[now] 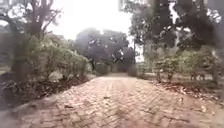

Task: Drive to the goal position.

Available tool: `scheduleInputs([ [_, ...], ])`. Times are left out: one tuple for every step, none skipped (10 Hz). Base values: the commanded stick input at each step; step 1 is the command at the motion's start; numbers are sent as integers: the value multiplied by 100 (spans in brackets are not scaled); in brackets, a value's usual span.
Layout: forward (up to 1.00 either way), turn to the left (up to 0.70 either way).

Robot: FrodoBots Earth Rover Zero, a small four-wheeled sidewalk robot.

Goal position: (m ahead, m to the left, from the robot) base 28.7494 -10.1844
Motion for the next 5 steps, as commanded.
scheduleInputs([
  [85,0],
  [85,0],
  [85,0],
  [85,0],
  [85,0],
])
